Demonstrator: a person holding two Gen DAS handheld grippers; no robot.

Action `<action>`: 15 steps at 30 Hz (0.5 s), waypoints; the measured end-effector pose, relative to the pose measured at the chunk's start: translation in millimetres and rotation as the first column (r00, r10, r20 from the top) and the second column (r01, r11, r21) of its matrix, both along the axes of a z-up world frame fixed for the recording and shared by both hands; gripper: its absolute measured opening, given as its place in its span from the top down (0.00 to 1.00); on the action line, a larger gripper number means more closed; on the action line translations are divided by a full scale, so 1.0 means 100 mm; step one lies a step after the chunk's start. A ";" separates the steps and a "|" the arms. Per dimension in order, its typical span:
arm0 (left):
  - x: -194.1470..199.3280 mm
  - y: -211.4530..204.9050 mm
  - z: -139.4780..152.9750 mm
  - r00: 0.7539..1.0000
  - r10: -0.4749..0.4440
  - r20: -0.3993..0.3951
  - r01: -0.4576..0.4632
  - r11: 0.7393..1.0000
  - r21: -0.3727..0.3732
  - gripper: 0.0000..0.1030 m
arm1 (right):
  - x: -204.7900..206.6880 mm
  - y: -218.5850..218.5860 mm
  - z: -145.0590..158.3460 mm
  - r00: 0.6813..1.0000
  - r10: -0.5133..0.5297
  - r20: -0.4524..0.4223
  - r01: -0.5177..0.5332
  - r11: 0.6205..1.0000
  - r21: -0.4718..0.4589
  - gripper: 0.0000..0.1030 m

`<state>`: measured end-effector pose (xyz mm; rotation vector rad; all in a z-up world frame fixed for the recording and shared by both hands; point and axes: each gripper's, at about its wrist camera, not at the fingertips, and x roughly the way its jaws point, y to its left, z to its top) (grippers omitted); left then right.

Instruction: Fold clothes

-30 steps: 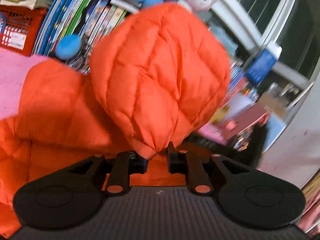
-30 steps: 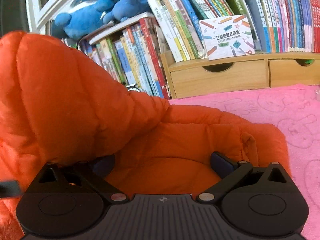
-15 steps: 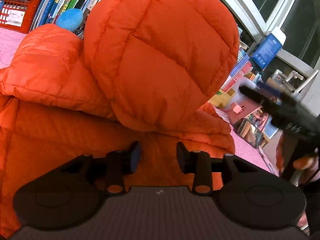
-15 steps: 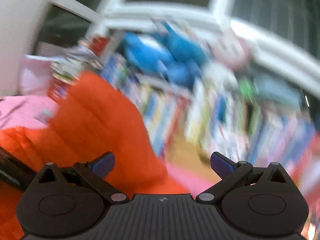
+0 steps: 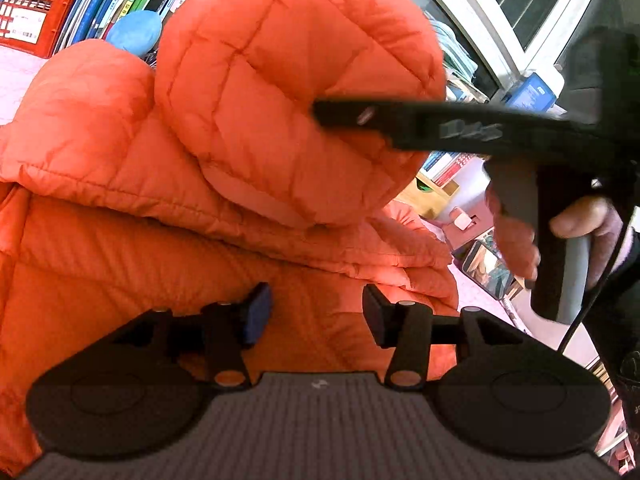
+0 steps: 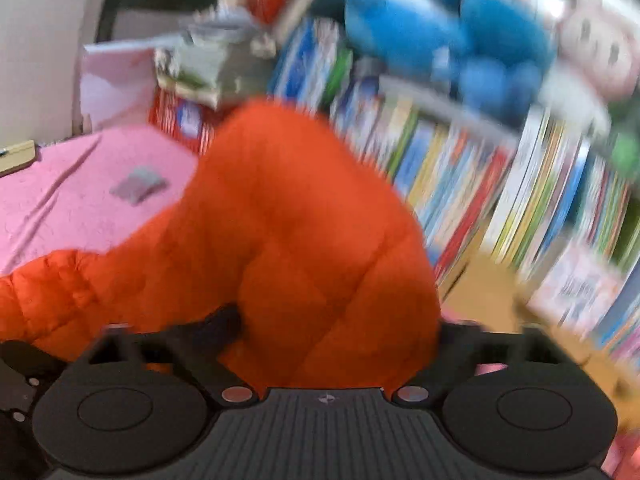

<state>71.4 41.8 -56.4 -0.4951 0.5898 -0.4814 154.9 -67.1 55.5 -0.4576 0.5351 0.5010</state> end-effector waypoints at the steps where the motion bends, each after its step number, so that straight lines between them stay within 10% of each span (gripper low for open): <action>1: 0.00 0.00 0.00 1.000 0.000 0.000 0.000 1.000 -0.002 0.52 | 0.02 0.01 -0.03 1.000 -0.022 -0.008 0.022 1.000 -0.019 0.52; 6: -0.08 0.05 0.08 0.999 0.001 0.045 0.001 1.000 -0.028 0.47 | -0.14 -0.08 -0.04 0.995 -0.066 0.075 0.070 0.996 -0.050 0.80; 12: -0.44 0.57 0.59 0.956 -0.043 0.289 0.107 0.972 -0.211 0.06 | -0.48 -0.17 -0.09 0.931 -0.027 0.364 0.075 0.990 -0.118 0.80; 15: -0.30 0.82 0.86 0.949 -0.050 0.312 0.164 0.922 -0.352 0.04 | -0.62 -0.19 -0.23 0.864 0.039 0.502 0.062 0.981 -0.184 0.80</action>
